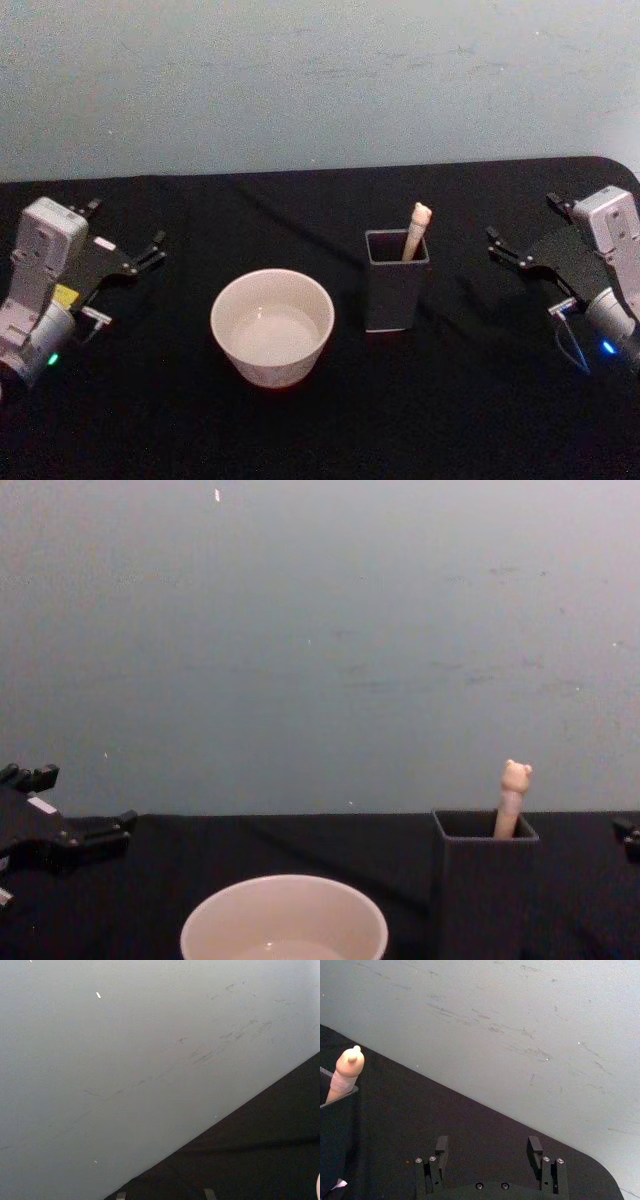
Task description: Pick up the stirring spoon with one hand, stir inside the cup, then place it back in its original position.
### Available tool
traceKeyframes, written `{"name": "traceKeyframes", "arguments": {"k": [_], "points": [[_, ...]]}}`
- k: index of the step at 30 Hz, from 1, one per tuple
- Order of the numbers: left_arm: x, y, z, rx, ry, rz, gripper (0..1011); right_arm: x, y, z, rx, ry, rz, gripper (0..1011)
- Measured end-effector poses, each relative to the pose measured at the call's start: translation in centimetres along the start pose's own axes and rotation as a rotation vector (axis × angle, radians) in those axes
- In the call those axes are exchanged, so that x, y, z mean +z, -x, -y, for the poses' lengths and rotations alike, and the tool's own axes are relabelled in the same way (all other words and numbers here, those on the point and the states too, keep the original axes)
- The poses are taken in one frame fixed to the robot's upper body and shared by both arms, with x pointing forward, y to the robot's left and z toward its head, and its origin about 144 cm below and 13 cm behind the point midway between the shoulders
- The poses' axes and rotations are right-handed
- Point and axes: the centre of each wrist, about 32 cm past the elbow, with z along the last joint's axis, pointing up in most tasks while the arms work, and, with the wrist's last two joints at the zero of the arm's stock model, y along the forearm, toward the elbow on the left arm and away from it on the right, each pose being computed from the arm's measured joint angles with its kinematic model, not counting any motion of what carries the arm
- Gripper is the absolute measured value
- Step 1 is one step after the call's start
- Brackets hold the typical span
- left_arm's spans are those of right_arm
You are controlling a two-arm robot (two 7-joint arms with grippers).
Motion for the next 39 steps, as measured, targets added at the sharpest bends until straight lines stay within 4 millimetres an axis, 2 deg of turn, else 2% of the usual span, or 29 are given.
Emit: {"name": "traceKeyframes", "arguments": {"k": [28,39], "points": [[0.0,0.0,0.0,0.0,0.0,0.0,1001,0.1,0.0,0.0,0.004,-0.003,-0.005,1000],[0.0,0.0,0.0,0.0,0.0,0.0,1001,2.2,-0.5,1.1,0.139,-0.075,-0.186,1000]]}}
